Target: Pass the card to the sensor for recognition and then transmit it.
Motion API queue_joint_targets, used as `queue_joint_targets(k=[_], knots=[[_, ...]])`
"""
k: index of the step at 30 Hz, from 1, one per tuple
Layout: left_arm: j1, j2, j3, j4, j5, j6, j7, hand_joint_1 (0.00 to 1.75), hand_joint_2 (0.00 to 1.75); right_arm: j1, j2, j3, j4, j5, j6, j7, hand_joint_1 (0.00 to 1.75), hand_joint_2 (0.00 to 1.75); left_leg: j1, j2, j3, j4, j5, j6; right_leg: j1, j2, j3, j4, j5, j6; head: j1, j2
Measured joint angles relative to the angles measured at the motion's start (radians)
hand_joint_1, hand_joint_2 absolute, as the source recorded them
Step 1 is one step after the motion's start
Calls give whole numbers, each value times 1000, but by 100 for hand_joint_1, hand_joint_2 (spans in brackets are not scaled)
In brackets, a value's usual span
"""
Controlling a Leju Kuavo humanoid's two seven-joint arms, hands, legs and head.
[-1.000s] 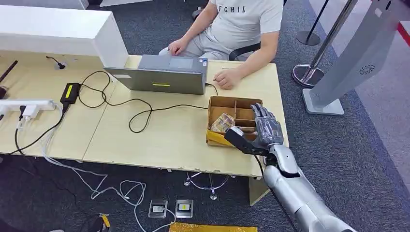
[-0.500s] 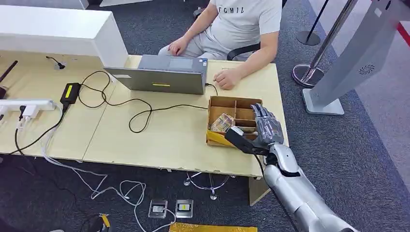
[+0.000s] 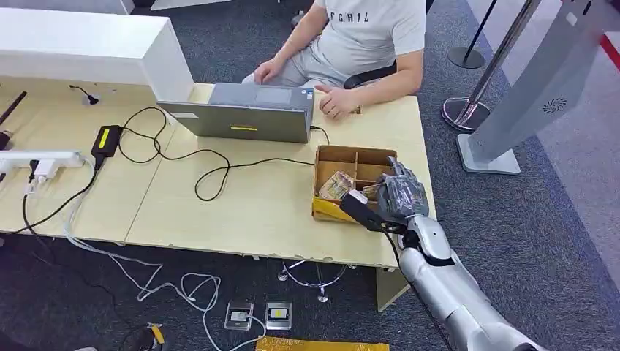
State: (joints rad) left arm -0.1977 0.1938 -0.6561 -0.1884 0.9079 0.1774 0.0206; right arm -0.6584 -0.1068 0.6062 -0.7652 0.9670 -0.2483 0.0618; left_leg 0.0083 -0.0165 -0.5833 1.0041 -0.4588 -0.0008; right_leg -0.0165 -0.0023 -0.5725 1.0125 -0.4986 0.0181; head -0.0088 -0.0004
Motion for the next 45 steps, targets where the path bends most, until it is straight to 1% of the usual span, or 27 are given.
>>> queue_joint_targets(k=[10,14,23,45], knots=[[0,1,0,0,0,-1,-4,0,0,0,0,0,0,0,4,0,175,175,0,0,0,0,0,0,0,0,0,0,0,0,0,0],[0,1,0,0,-5,-1,-7,0,0,0,0,0,0,0,23,2,175,175,0,0,0,0,0,0,0,0,0,0,0,0,0,0],[0,1,0,0,-6,-1,-15,0,0,0,0,0,-6,1,33,11,175,175,0,0,0,0,0,0,0,1,0,0,0,0,0,0],[0,1,-16,0,-3,-4,-27,0,0,9,4,0,-8,10,23,-8,175,175,0,0,0,0,0,0,0,2,0,0,0,0,0,0]])
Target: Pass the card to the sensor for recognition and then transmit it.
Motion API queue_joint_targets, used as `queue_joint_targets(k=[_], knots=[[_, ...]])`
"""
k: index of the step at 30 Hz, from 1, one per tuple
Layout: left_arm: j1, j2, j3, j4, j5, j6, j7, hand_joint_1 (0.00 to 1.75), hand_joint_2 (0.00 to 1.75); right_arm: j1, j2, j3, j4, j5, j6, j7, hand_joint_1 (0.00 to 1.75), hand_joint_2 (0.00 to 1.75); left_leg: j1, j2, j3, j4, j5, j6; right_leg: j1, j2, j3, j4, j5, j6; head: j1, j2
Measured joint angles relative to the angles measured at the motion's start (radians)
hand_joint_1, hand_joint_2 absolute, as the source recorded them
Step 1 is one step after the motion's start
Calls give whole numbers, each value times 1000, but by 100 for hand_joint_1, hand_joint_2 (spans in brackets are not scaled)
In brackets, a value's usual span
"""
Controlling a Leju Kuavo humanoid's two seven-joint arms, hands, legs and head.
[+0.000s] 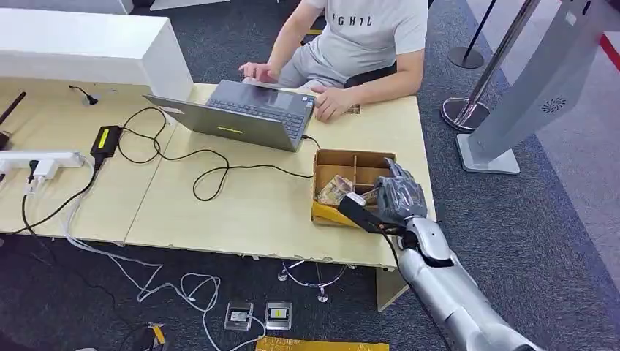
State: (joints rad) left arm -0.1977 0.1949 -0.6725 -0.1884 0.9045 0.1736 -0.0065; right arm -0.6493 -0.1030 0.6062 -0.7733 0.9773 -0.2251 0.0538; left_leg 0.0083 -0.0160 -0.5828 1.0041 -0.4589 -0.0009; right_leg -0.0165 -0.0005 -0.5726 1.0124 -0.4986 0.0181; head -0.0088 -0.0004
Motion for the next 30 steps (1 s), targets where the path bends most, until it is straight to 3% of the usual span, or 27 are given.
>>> queue_joint_targets(k=[30], knots=[[0,-2,-8,0,-4,3,0,0,0,31,12,-2,-5,-10,-1,6,175,175,1,3,6,0,0,-1,1,2,4,0,0,0,0,0]])
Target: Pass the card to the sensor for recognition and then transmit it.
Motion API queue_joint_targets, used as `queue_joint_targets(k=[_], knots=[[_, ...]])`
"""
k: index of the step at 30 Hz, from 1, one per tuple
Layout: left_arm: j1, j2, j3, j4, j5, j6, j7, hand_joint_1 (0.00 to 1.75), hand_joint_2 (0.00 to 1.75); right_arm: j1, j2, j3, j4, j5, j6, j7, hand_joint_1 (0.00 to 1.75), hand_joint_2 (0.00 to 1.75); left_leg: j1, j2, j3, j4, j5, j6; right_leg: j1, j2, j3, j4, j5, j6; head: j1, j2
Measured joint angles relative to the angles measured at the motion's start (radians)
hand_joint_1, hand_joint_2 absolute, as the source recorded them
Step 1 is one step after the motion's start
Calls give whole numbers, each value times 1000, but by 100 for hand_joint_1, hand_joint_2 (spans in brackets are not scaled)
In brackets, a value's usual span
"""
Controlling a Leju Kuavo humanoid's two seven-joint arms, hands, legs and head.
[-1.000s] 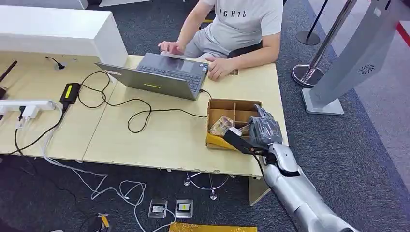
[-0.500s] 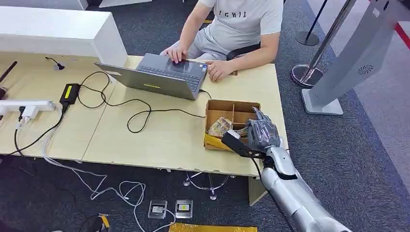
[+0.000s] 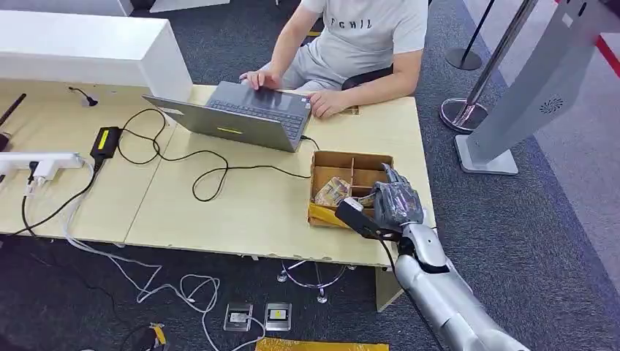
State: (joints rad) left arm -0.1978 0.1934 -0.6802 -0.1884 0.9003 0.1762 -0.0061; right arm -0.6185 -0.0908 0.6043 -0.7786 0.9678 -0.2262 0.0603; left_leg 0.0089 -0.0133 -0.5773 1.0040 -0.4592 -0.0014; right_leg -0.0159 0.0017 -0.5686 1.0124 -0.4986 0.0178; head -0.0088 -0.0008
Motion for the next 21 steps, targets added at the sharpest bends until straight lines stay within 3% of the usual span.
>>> queue_joint_targets(k=[21], knots=[[-1,0,-1,0,-6,0,0,0,0,6,-3,-6,-45,6,-8,3,175,175,0,0,-2,0,0,0,0,0,-1,0,0,0,0,0]])
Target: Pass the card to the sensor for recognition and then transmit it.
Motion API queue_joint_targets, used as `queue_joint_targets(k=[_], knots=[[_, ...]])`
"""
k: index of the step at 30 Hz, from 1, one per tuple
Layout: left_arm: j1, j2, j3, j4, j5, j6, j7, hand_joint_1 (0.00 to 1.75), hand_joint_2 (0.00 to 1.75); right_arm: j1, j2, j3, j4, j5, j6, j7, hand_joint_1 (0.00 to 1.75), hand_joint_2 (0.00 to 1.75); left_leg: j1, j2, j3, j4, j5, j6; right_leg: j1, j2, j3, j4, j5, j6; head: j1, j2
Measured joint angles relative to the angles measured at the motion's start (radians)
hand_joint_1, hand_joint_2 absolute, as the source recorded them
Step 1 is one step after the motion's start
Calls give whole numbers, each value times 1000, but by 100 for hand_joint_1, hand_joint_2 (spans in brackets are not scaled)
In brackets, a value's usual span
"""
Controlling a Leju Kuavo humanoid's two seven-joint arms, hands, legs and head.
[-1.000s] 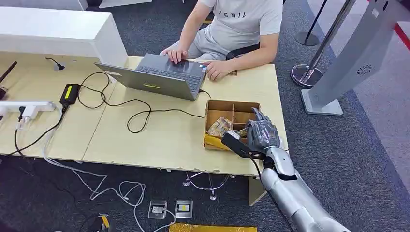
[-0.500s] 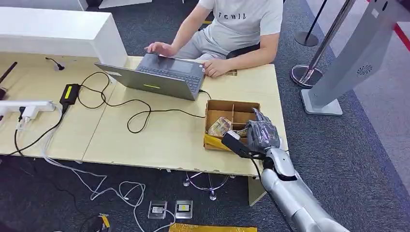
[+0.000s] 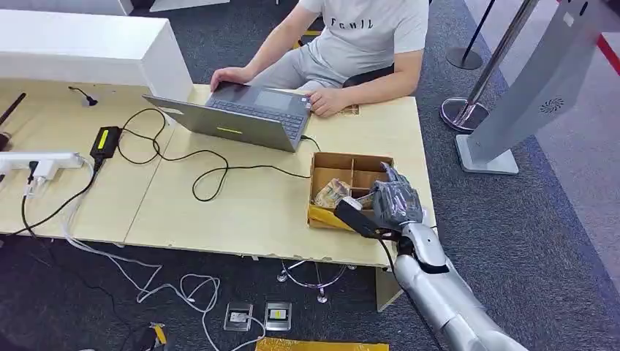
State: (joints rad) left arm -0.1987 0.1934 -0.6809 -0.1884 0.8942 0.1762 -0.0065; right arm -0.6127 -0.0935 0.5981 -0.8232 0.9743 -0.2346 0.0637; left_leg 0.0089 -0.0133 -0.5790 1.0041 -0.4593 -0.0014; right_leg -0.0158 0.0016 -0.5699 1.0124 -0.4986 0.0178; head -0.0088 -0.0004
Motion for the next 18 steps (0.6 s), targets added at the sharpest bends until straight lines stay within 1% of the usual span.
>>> queue_joint_targets(k=[9,13,18], knots=[[-1,0,0,0,4,0,0,0,0,-7,-1,-19,-52,4,1,-26,175,175,0,0,-1,0,0,0,0,0,-1,0,0,0,0,0],[-1,0,0,0,6,0,0,0,0,-7,-1,-23,-58,4,0,-28,175,175,0,0,-1,0,0,0,0,0,-1,0,0,0,0,0],[-1,0,0,0,9,1,0,0,0,-8,0,-24,-59,5,-13,-45,175,175,0,0,-1,0,0,0,0,0,-1,0,0,0,0,0]])
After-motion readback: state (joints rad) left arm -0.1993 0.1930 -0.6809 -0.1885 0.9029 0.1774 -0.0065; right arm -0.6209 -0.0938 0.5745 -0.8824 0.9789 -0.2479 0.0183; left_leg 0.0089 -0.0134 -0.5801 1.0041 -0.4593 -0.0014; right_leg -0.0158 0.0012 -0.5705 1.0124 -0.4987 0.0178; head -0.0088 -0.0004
